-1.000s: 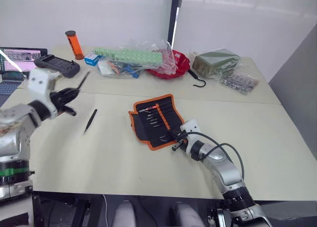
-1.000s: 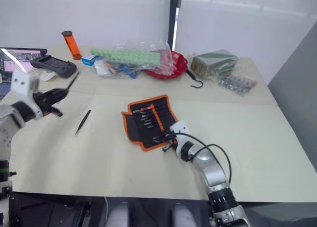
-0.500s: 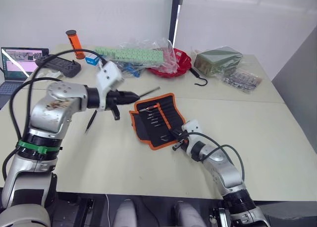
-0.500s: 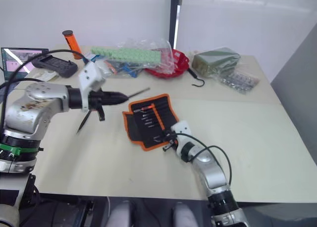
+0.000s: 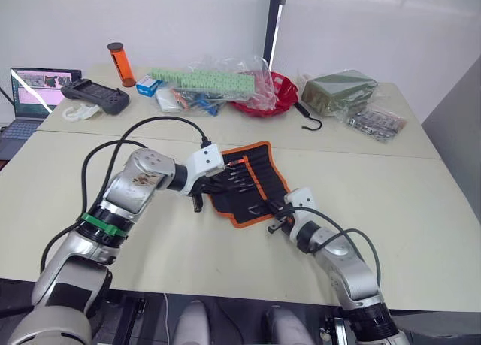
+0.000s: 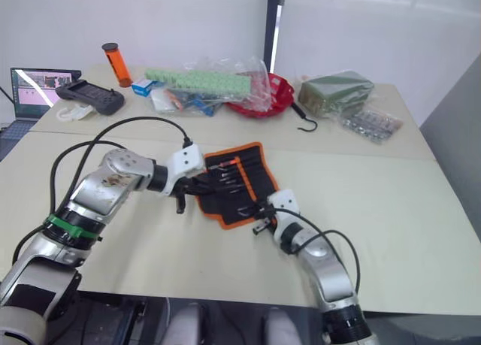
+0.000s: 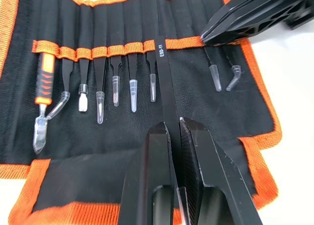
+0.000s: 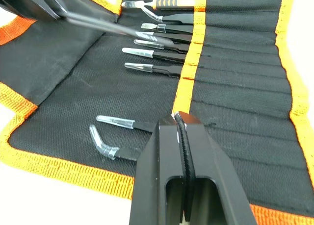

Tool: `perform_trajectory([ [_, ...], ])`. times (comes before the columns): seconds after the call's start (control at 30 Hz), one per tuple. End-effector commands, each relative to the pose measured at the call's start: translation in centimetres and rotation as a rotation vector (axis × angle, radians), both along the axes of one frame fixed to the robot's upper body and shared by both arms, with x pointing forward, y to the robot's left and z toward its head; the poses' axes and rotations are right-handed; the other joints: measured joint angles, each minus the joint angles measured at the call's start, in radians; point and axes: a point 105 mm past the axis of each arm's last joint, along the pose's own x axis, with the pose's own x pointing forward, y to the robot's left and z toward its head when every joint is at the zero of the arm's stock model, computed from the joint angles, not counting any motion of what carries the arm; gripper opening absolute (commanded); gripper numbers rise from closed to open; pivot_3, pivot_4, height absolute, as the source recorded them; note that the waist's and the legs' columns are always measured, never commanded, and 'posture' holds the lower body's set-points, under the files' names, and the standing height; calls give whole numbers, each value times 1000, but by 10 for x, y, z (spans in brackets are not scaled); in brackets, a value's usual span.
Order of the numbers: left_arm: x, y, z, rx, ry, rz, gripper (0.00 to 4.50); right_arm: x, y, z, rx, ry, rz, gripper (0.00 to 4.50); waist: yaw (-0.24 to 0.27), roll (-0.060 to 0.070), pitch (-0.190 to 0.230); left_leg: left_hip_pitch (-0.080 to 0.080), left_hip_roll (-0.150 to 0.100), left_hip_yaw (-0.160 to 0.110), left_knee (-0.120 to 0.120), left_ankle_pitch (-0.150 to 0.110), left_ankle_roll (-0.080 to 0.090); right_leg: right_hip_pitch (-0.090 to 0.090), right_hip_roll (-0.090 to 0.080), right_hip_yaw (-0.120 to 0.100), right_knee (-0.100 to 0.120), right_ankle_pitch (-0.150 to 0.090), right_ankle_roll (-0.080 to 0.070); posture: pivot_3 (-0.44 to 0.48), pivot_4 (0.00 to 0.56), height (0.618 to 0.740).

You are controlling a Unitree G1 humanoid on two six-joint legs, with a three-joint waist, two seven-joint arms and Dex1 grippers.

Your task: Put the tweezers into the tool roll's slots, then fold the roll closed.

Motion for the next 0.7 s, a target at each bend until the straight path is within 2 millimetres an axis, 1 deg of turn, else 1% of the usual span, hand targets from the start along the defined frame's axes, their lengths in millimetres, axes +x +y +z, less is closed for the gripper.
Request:
perform_trajectory([
  [0.03,2,-5,10,17,-45,-10,31,1,-24,-22,-54,90,-95,0,0,0,0,0,0,0,0,0,0,0,0,0,0,0,0,0,150,737],
  [0.23,-6,-8,1,55,-47,-61,31,2,-22,-22,-51,89,-94,0,0,0,0,0,0,0,0,0,0,0,0,0,0,0,0,0,150,737],
  [0.5,-8,-9,-3,93,-82,-75,31,1,-21,-22,-51,89,-91,0,0,0,0,0,0,0,1,0,0,0,0,0,0,0,0,0,150,737],
  [0.7,-4,-7,-7,117,-105,-65,31,1,-22,-23,-52,90,-90,0,0,0,0,0,0,-1,1,0,0,0,0,0,0,0,0,0,150,737],
])
